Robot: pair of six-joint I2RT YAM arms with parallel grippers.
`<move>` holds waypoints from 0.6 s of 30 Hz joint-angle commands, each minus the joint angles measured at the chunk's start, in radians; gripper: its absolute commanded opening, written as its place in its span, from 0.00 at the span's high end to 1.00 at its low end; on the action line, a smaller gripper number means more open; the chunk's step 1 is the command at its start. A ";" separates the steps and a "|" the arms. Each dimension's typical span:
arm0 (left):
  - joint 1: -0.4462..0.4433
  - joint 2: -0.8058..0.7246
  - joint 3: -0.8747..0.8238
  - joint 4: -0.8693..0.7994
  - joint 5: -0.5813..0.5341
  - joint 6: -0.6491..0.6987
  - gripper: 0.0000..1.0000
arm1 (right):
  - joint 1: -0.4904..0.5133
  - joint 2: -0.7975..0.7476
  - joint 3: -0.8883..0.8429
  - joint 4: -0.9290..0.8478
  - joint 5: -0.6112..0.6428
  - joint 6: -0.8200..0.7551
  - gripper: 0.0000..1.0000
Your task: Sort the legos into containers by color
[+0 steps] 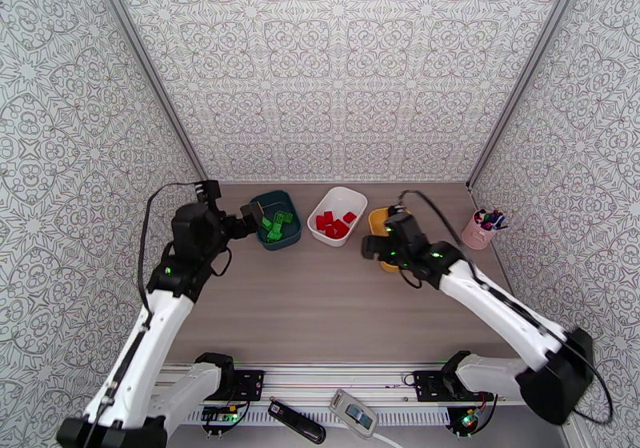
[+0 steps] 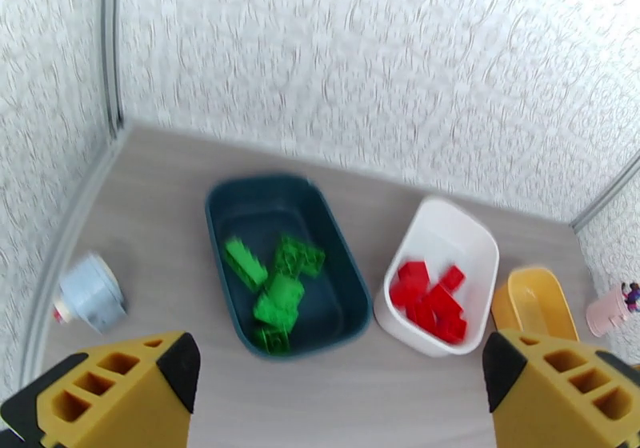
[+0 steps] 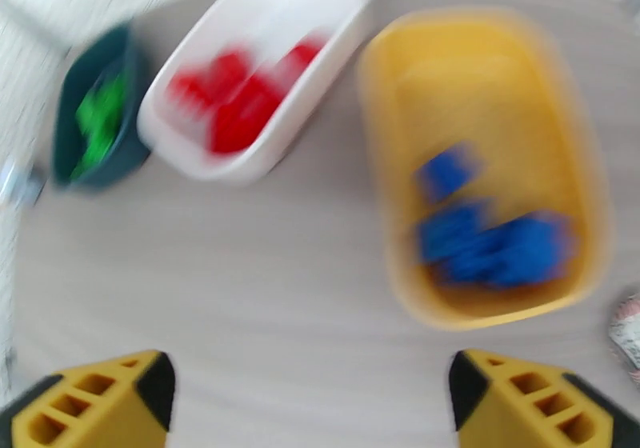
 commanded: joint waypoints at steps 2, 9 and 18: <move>0.005 -0.170 -0.284 0.376 -0.053 0.094 0.01 | -0.005 -0.155 -0.154 0.221 0.376 -0.146 0.04; 0.021 -0.203 -0.495 0.399 -0.345 0.171 0.01 | -0.136 -0.334 -0.530 0.805 0.389 -0.522 0.01; 0.056 -0.044 -0.716 0.678 -0.498 0.220 0.01 | -0.385 -0.213 -0.757 1.021 0.305 -0.513 0.01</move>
